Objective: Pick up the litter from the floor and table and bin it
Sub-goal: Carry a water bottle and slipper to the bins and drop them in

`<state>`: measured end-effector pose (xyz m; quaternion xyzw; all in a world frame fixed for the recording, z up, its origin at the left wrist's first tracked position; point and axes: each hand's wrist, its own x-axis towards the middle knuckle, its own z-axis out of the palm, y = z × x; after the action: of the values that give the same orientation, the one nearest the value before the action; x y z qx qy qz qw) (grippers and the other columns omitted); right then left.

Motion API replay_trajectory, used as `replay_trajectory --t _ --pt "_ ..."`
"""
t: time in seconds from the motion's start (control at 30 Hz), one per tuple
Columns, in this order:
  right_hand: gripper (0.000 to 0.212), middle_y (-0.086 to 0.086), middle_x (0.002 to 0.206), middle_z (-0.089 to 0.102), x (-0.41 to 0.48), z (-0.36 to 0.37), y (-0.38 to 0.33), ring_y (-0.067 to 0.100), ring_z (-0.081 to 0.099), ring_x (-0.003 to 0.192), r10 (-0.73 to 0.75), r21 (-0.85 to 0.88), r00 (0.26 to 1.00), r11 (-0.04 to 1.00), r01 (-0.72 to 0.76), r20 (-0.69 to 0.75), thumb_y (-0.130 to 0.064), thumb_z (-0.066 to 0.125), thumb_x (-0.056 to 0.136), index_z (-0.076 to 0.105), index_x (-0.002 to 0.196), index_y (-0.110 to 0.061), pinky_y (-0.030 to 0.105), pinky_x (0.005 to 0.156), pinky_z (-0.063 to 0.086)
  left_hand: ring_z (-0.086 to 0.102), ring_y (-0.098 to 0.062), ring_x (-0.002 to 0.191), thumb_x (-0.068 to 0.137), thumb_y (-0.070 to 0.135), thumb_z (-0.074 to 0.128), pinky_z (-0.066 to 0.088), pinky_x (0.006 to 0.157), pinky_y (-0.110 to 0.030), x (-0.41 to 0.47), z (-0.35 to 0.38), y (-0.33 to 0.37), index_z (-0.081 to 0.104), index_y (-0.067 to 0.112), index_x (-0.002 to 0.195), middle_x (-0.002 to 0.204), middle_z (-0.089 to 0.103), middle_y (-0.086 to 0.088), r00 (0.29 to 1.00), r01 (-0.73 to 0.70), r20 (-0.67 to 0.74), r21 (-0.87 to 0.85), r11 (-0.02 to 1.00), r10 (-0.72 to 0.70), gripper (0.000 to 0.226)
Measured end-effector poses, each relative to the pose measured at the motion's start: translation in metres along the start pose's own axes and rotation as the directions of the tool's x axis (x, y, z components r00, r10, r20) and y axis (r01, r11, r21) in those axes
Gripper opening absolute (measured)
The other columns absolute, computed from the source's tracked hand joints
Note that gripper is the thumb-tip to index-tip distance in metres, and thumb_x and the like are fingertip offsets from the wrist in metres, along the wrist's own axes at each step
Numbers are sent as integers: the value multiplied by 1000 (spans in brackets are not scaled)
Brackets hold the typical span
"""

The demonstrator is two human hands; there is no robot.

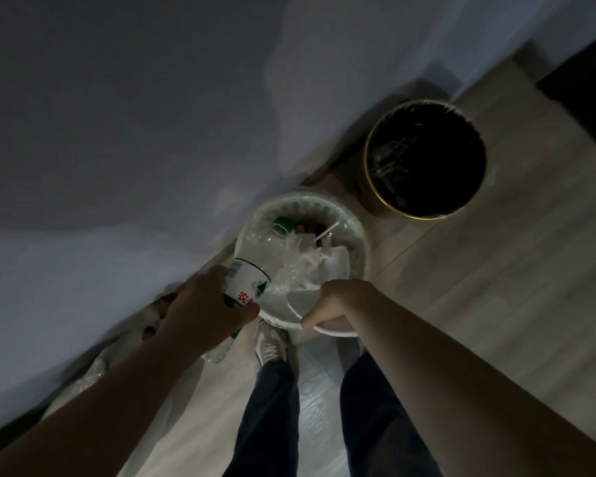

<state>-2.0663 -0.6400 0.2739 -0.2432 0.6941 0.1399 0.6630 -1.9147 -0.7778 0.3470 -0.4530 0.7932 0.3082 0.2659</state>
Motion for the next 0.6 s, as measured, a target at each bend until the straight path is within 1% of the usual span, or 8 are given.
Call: replay_trajectory --t 0.07,0.13,0.23,0.3,0.4,0.47,0.53,0.6 --pt "85 7 106 59 5 1 -5 28 59 96 14 -2 1000 1000 -14 -2 -65 69 66 47 130 -14 35 83 49 53 2 62 69 45 79 37 44 -12 3 3 -4 53 18 116 74 49 14 1000 10 2 1 1000 -10 60" --pt "95 10 123 57 6 2 -7 31 58 110 -12 -13 999 1000 12 -31 -68 69 65 42 138 -14 42 95 47 52 3 61 69 44 79 36 44 -11 4 4 -6 52 18 116 73 47 15 1000 10 8 8 1000 -10 60" --pt "112 10 150 37 -2 7 2 30 44 131 -115 -14 989 993 115 -97 -70 70 64 23 150 -16 39 100 43 52 3 60 70 44 79 35 43 -9 3 0 -3 52 18 116 72 47 15 1000 27 10 -3 1000 -27 59" --pt "117 9 153 30 -9 14 14 30 37 136 -147 -19 982 989 145 -117 -68 74 62 18 151 -18 40 102 40 52 2 59 70 43 79 33 40 -7 2 -3 1 53 18 115 72 47 15 1000 22 8 -12 1000 -22 58" --pt "111 7 151 28 -15 32 34 32 34 135 -174 -103 972 982 159 -159 -60 78 61 20 149 -24 45 104 39 51 2 55 71 44 78 31 34 -6 3 -7 6 52 19 115 70 45 16 1000 3 12 0 1000 -3 57" --pt "109 6 154 18 -14 40 44 38 25 138 -202 -154 960 973 174 -194 -49 80 66 13 151 -29 51 105 38 49 3 56 71 44 78 30 35 -6 5 -6 10 52 19 117 70 44 16 1000 4 5 9 1000 -4 58" --pt "110 5 158 8 -10 47 51 41 16 141 -235 -239 948 954 183 -214 -36 80 71 5 152 -32 53 106 37 49 3 56 72 44 77 30 32 -7 8 -2 12 51 18 119 71 44 16 1000 1 2 14 1000 -1 60" --pt "101 10 158 7 -5 54 54 39 23 138 -266 -329 922 929 168 -281 -25 76 77 9 152 -30 49 103 42 49 3 55 73 42 78 31 30 -6 11 5 13 50 17 120 75 47 14 1000 -1 12 14 1000 1 61"
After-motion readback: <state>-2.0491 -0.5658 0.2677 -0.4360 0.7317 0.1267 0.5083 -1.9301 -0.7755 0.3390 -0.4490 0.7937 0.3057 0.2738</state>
